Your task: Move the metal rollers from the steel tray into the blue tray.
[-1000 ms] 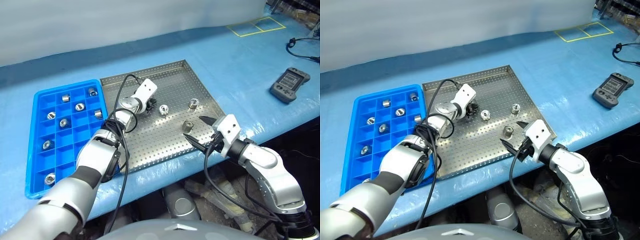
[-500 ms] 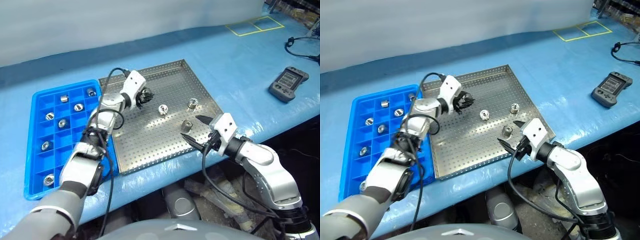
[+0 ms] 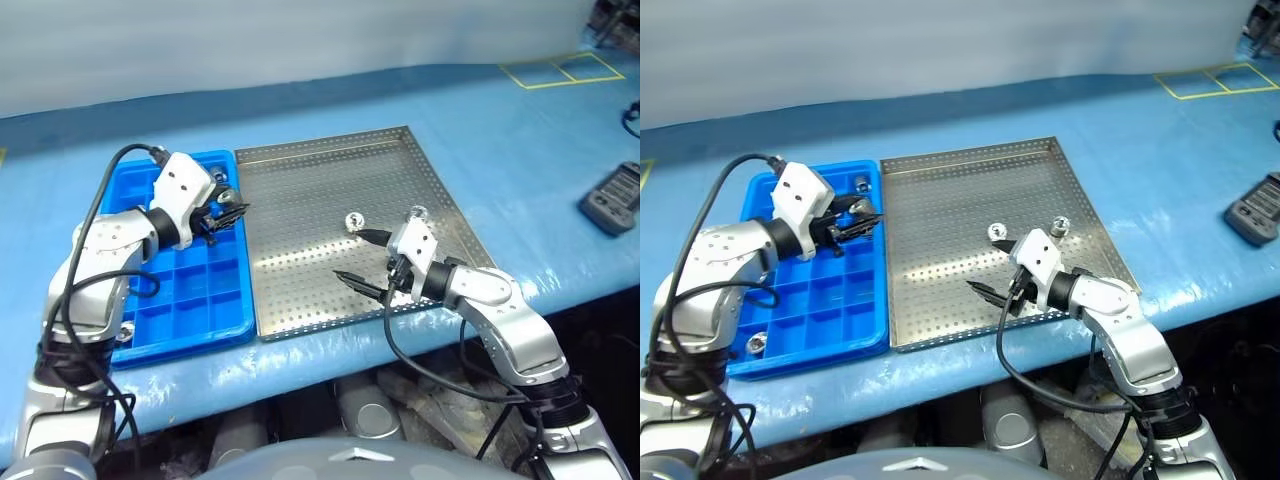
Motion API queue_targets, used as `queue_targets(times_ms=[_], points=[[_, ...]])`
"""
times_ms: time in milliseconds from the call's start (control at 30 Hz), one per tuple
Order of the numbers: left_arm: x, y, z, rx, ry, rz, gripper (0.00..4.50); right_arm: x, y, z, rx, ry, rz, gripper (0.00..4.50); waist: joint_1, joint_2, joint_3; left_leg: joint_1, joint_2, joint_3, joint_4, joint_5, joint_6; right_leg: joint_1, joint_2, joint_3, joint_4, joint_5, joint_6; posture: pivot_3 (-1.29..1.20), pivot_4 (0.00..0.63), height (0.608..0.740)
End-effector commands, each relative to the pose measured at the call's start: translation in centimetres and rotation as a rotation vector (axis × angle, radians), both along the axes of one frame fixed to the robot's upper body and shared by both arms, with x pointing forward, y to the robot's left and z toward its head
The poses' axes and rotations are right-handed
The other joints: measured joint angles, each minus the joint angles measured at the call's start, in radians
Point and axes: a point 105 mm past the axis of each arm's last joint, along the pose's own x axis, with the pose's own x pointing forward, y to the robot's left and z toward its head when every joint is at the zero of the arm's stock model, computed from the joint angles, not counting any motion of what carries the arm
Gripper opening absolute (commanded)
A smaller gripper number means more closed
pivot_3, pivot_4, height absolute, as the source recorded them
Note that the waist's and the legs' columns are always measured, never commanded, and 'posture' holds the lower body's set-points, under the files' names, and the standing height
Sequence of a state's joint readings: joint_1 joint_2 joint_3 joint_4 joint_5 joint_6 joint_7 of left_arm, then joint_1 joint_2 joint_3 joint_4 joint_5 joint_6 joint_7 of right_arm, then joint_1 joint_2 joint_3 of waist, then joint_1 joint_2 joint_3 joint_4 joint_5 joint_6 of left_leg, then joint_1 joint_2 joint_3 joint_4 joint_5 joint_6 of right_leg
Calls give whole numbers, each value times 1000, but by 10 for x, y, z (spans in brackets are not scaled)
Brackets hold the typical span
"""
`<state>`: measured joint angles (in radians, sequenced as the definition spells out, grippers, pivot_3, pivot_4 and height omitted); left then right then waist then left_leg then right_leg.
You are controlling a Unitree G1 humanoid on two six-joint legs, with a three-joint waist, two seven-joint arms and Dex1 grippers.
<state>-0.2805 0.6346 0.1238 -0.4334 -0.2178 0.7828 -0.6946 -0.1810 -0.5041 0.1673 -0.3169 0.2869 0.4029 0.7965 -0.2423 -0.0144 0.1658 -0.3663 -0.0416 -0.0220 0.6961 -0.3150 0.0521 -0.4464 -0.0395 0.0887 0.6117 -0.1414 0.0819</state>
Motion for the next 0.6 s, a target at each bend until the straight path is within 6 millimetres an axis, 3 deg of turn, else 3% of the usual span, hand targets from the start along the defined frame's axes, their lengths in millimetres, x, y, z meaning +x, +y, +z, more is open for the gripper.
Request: queue_targets(times_ms=[33, 333, 600], points=[[-17, 4, 13, 6, -67, 47, 2043, -1, 14, 11, 16, -41, 84, 4500, 31, 0, 0, -1, 0, -1, 0, 0, 0, 0, 0, -2, 0, 0, -1, -102, 150, 740], [-37, 23, -22, -5, -14, 257, 2043, 0, 17, 11, 13, -38, 113, 4500, 159, 0, 0, -4, -1, -11, 0, 4, -7, 1, -3, -15, -1, -3, -6, -79, 150, 740], [-33, 34, -45, 0, 36, 351, 2043, -1, 15, 12, 12, -37, 108, 4500, 181, 0, 0, -4, -1, -16, 0, 5, -9, 3, -2, -20, 0, -3, -9, -92, 150, 740]])
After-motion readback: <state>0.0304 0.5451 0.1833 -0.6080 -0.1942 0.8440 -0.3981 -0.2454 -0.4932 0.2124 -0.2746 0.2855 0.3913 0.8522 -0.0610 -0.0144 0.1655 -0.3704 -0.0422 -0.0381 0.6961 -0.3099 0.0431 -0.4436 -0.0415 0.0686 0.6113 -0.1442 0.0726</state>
